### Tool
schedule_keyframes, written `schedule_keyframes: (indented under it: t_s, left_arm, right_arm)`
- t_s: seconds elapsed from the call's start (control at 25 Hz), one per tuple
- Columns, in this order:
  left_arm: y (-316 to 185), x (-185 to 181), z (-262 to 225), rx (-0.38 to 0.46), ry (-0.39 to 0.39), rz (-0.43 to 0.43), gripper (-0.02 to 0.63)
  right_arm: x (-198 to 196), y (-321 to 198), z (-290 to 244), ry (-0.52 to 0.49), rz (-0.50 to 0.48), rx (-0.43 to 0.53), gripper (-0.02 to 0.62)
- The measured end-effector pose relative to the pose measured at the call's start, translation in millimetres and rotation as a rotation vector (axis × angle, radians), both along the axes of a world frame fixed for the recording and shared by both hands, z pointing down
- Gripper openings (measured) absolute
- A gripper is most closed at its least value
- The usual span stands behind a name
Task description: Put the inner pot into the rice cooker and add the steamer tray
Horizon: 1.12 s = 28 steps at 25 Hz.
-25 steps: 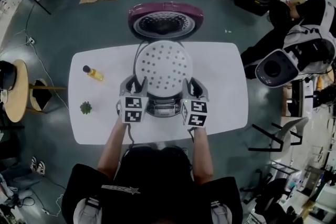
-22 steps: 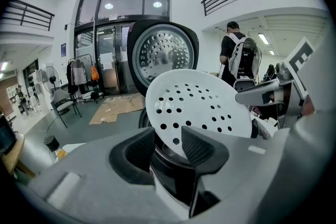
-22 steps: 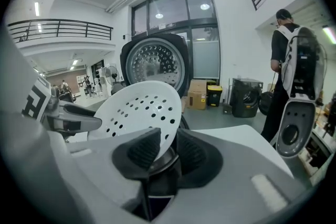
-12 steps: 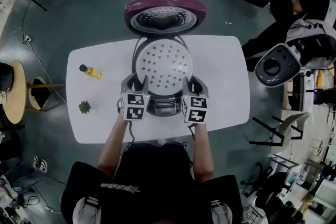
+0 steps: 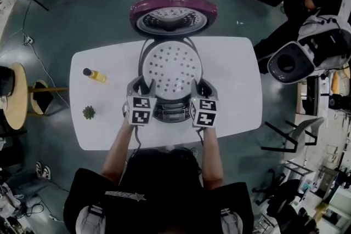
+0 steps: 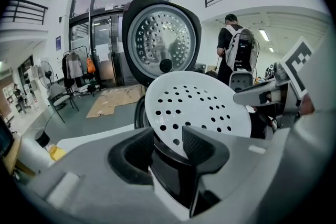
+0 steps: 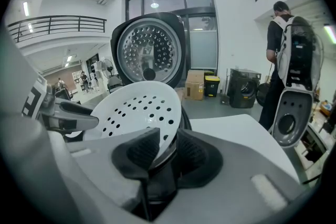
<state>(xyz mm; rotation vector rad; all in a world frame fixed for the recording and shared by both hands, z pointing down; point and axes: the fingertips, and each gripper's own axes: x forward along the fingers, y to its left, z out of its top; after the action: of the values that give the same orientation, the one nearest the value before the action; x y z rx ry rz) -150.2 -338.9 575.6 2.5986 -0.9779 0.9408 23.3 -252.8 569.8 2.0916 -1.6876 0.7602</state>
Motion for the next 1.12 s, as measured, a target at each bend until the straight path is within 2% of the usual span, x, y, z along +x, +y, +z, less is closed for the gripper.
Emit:
schedule_keyframes:
  t_s: [0.24,0.28,0.32,0.8,1.0,1.12]
  left_arm:
    - [2.0,-1.9,1.9,0.004,-0.01,-0.012,0.187]
    - [2.4,-1.1,1.6,0.003,-0.007,-0.009,0.213]
    - [2.5,-0.1,1.7,0.002,-0.004,-0.006,0.219]
    - [1.0,0.3,-5.6,0.029,0.018,0.002,0.219]
    - [0.3,0.6,-29.4,0.078,0.059,-0.012,0.22]
    - [1.7,0.8,-49.8,0.124,0.093,-0.017,0.219]
  right_arm:
    - [-1.4,2.7,1.2,-0.006,0.001,-0.002,0.108]
    - [-0.8,2.9,0.5,-0.009,-0.001,0.0,0.154]
    - [0.1,2.4,-0.4,-0.011,-0.002,0.003,0.161]
    - [0.7,-0.4,-9.5,0.005,0.005,0.042,0.161]
    - [0.8,3.0,-28.2,0.022,0.005,0.077,0.161]
    - [-1.0,4.9,-50.1,0.044,-0.004,0.141,0.161]
